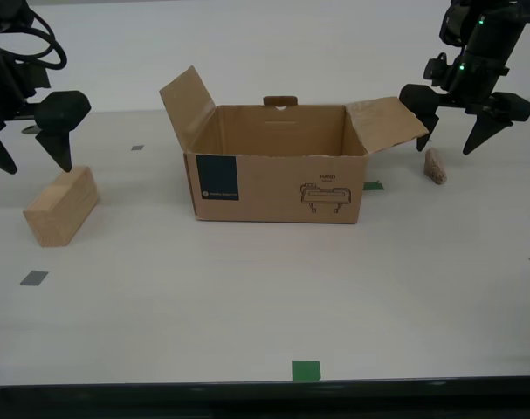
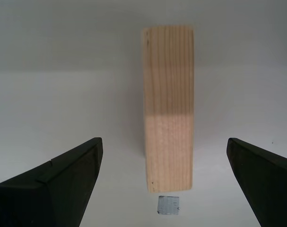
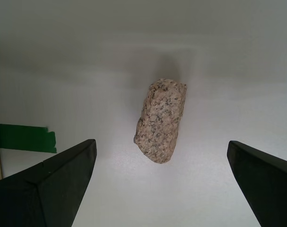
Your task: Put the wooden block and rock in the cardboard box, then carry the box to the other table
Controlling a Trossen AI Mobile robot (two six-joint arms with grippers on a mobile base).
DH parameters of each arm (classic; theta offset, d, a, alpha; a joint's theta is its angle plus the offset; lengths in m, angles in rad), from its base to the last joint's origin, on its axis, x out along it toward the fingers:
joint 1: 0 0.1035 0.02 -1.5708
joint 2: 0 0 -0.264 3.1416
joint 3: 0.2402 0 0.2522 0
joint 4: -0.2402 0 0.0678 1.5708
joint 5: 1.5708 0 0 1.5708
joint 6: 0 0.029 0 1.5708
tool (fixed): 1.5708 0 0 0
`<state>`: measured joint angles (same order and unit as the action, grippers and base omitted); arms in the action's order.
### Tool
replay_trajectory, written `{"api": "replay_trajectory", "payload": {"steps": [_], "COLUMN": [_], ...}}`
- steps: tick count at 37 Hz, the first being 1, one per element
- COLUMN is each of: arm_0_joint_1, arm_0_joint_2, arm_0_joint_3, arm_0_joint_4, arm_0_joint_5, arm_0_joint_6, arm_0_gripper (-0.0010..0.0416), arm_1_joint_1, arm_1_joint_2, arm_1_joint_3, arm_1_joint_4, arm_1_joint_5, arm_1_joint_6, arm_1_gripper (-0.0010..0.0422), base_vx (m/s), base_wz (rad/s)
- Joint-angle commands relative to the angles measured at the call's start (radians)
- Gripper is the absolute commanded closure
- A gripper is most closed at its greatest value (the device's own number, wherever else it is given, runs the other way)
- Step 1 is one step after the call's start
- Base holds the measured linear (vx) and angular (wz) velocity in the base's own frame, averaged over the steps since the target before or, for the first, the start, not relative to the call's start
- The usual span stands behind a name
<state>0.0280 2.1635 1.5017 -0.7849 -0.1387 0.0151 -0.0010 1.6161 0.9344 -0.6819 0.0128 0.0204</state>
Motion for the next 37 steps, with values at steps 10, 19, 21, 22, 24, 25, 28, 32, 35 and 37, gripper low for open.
{"api": "replay_trajectory", "payload": {"steps": [10,19,21,22,24,25,28,32,35,37], "arm_0_joint_1": [0.0,-0.001,-0.001,-0.001,-0.001,-0.001,-0.001,-0.001,-0.001,-0.001], "arm_0_joint_2": [0.0,0.0,0.0,0.0,0.0,0.001,0.006,0.006,0.006,0.006], "arm_0_joint_3": [0.0,0.0,0.0,0.0,0.0,0.0,0.0,-0.006,-0.015,-0.016], "arm_0_joint_4": [-0.004,-0.004,-0.004,-0.004,-0.002,0.0,0.002,0.018,0.043,0.05], "arm_0_joint_5": [-0.001,0.0,0.007,0.012,0.022,0.03,0.036,0.036,0.036,0.036], "arm_0_joint_6": [-0.002,-0.008,-0.011,-0.014,-0.018,-0.018,-0.019,-0.019,-0.019,-0.019], "arm_0_gripper": [0.0019,0.0019,0.0019,0.0019,0.0019,0.0019,0.0019,0.0019,0.0019,0.0019], "arm_1_joint_1": [0.0,-0.001,-0.001,-0.001,-0.001,-0.001,-0.001,-0.001,-0.001,-0.001], "arm_1_joint_2": [0.188,0.309,0.335,0.348,0.367,0.376,0.391,0.392,0.392,0.392], "arm_1_joint_3": [0.08,0.13,0.13,0.13,0.129,0.129,0.128,0.127,0.129,0.13], "arm_1_joint_4": [-0.001,0.003,0.005,0.006,0.007,0.008,0.018,0.037,0.055,0.06], "arm_1_joint_5": [-0.002,-0.002,-0.002,-0.002,-0.002,-0.002,-0.002,-0.002,-0.002,-0.002], "arm_1_joint_6": [0.014,0.014,0.015,0.015,0.016,0.016,0.017,0.018,0.018,0.018], "arm_1_gripper": [0.0053,0.0053,0.0053,0.0053,0.0053,0.0053,0.0053,0.0053,0.0053,0.0053], "base_vx": [0.0,0.0,0.0,0.0,0.0,0.0,0.0,0.0,0.0,0.0], "base_wz": [0.0,0.0,0.0,0.0,0.0,0.0,0.0,0.0,0.0,0.0]}}
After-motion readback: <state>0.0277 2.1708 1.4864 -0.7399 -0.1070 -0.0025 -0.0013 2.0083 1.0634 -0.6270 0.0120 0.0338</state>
